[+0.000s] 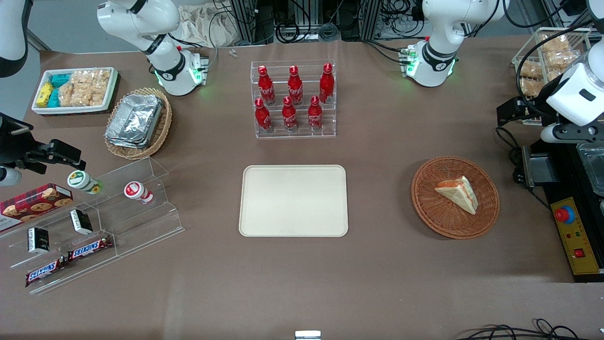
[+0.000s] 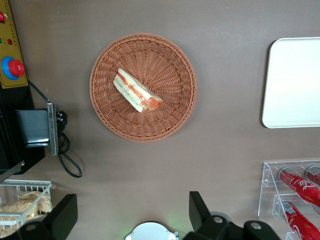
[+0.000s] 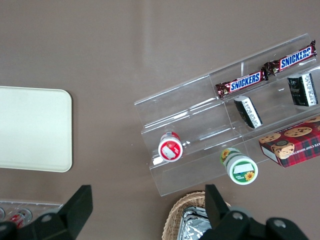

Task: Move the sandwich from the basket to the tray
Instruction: 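Move the left gripper down over the sandwich in the wicker basket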

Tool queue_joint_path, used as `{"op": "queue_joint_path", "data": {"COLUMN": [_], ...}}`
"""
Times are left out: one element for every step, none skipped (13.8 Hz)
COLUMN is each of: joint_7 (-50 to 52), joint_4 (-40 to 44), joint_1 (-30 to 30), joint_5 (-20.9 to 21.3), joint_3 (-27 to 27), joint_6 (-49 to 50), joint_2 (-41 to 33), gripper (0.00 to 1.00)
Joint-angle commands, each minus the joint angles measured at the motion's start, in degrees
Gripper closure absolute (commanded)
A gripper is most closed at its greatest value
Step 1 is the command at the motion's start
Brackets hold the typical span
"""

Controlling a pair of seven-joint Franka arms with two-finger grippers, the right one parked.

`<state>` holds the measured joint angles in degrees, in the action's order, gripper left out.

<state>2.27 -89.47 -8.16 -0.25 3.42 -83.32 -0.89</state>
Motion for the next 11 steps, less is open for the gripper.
{"op": "queue_joint_path", "data": {"joint_7": [-0.6, -0.4, 0.0, 0.7, 2.6, 7.3, 12.7, 16.9, 19.4, 21.2, 24.6], "joint_4": [0.8, 1.3, 1.3, 1.2, 0.9, 0.6, 0.4, 0.4, 0.3, -0.6, -2.3], "joint_1": [-0.6, -0.6, -0.6, -0.5, -0.3, -0.2, -0.2, -0.2, -0.2, -0.1, 0.0], "joint_5": [1.7, 1.6, 1.6, 1.6, 1.5, 1.4, 1.4, 1.4, 1.5, 1.4, 1.2], "joint_3": [-0.1, -0.1, -0.1, 0.0, 0.0, 0.1, 0.0, 0.1, 0.1, 0.0, 0.0], "joint_6": [0.8, 0.8, 0.8, 0.8, 0.7, 0.6, 0.1, -0.4, -1.2, -2.5, -4.7], "joint_2": [-0.7, -0.3, -0.2, -0.1, 0.0, 0.5, 1.5, 3.0, 4.0, 4.8, 5.3], "gripper": [0.00, 0.00, 0.00, 0.00, 0.00, 0.00, 0.00, 0.00, 0.00, 0.00, 0.00]}}
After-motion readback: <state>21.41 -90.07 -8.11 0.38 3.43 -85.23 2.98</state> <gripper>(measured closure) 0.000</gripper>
